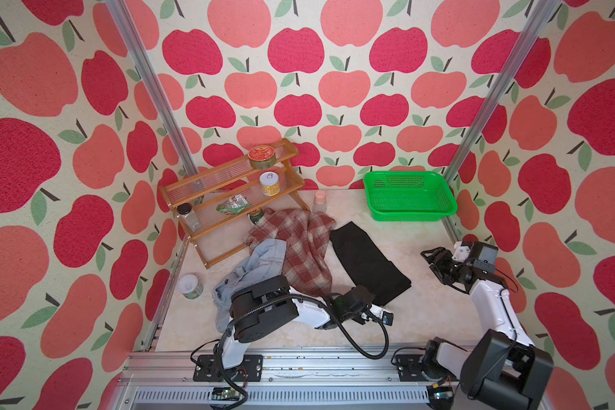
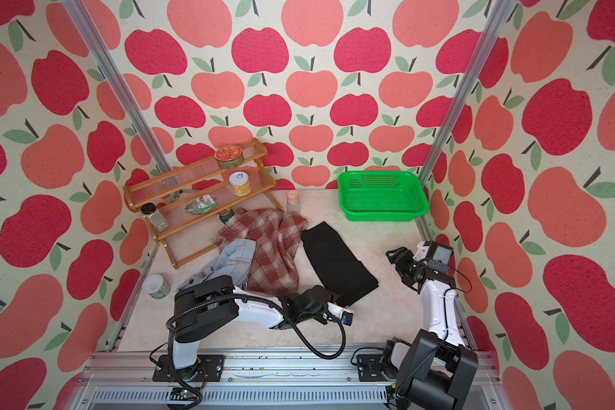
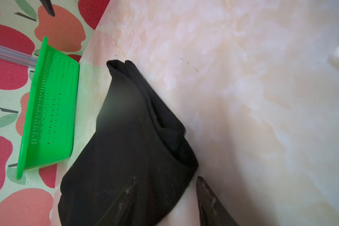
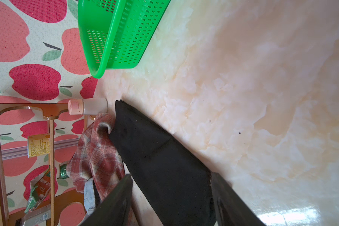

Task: Roll up the skirts
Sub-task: Roll the skirt at the center of the board.

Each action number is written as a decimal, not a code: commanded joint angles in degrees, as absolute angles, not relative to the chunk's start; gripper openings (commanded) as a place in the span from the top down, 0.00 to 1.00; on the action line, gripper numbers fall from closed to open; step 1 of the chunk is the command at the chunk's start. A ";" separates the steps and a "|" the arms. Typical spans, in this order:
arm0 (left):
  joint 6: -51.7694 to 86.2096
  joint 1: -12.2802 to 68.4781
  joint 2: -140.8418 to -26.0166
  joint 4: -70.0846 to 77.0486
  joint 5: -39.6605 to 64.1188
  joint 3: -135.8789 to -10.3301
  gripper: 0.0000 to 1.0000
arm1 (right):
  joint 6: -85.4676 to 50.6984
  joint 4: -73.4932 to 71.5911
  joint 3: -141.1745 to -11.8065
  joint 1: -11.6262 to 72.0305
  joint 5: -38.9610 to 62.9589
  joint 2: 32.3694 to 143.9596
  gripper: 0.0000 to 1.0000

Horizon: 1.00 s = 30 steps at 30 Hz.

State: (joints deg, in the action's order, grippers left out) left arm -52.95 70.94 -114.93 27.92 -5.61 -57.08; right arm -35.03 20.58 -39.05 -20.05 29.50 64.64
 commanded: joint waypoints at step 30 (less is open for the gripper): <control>-8.88 56.86 -115.11 17.75 9.81 -69.34 1.00 | -32.61 20.13 -36.39 -18.01 34.48 63.63 0.33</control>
